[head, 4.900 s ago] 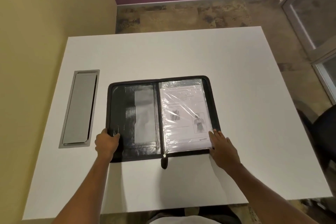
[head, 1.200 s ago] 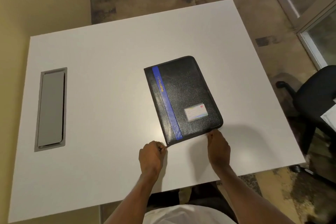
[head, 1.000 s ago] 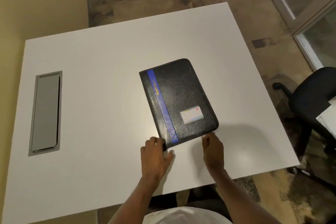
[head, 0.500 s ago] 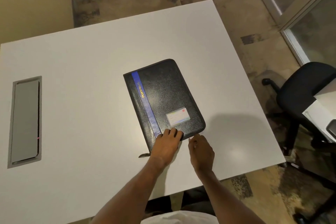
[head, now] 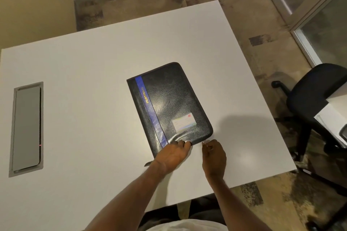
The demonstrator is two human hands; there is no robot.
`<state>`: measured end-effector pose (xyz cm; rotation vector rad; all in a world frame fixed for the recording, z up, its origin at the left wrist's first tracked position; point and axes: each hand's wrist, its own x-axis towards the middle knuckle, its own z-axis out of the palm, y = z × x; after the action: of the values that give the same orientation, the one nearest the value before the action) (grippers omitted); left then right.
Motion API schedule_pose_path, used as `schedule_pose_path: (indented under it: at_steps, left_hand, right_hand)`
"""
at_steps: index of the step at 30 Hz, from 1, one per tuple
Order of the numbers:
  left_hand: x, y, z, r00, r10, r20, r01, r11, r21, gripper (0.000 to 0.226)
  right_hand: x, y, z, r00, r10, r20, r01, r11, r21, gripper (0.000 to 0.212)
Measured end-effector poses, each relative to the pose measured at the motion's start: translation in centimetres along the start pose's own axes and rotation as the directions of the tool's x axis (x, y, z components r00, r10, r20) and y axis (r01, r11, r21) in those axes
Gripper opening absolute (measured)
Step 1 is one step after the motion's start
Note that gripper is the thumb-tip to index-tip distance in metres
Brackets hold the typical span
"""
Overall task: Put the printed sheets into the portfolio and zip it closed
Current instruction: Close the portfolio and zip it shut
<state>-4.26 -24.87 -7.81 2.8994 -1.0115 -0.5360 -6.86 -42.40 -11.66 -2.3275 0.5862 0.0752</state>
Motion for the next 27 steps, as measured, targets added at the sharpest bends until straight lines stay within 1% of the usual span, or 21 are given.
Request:
schedule_pose_path:
  at_steps: [5,7,9,11,13,15,17,19,22,23,25,27]
  left_hand:
    - [0.4,0.4,-0.5,0.998,0.001,-0.065,-0.001,1.0,0.008,0.04]
    - [0.5,0.4,-0.7,0.998,-0.014,-0.063,0.013,1.0,-0.026,0.04]
    - [0.4,0.4,-0.9,0.997,-0.023,-0.074,0.018,0.998,-0.064,0.041]
    - [0.4,0.4,-0.9,0.997,-0.003,-0.072,-0.004,0.995,-0.105,0.045]
    - [0.3,0.2,-0.8,0.997,0.031,-0.073,-0.039,0.993,-0.107,0.05]
    - [0.1,-0.2,-0.8,0.996,0.048,-0.08,-0.055,0.995,-0.082,0.048]
    - [-0.1,-0.4,-0.6,0.995,0.061,-0.077,-0.066,0.996,-0.063,0.042]
    - [-0.3,-0.7,-0.2,0.994,0.074,-0.085,-0.078,0.996,-0.046,0.04]
    - [-0.4,-0.7,-0.1,0.993,0.079,-0.083,-0.084,0.994,-0.065,0.048]
    - [-0.3,-0.6,-0.2,0.993,0.082,-0.083,-0.088,0.994,-0.062,0.052]
    - [-0.3,-0.6,-0.1,0.992,0.093,-0.08,-0.098,0.993,-0.061,0.058]
    - [-0.3,-0.8,0.0,0.991,0.107,-0.076,-0.111,0.993,-0.047,0.053]
  right_hand:
    - [0.7,0.3,-0.1,0.998,-0.024,-0.054,0.027,0.998,0.051,0.021]
    - [0.3,0.2,0.1,0.997,-0.072,-0.034,0.073,0.996,0.056,0.02]
    - [-0.3,0.3,0.1,0.993,-0.12,0.018,0.119,0.992,0.045,0.017]
    - [-0.9,0.3,0.1,0.985,-0.166,0.046,0.166,0.986,0.011,0.02]
    - [-1.2,0.2,0.0,0.969,-0.242,0.052,0.246,0.967,-0.073,0.024]
    - [-1.4,-0.2,0.0,0.946,-0.316,0.068,0.323,0.933,-0.158,0.025]
    - [-1.5,-0.5,0.0,0.938,-0.338,0.082,0.347,0.922,-0.17,0.025]
    - [-1.5,-0.2,0.0,0.944,-0.323,0.07,0.33,0.933,-0.144,0.026]
    - [-0.8,0.4,-0.1,0.99,-0.144,0.014,0.143,0.988,0.053,0.014]
    - [-0.6,0.5,-0.1,0.991,-0.132,0.014,0.13,0.987,0.097,0.013]
    - [-0.3,0.7,0.0,0.985,-0.172,0.032,0.168,0.979,0.112,0.015]
    - [-0.3,0.7,0.0,0.979,-0.199,0.035,0.194,0.975,0.105,0.016]
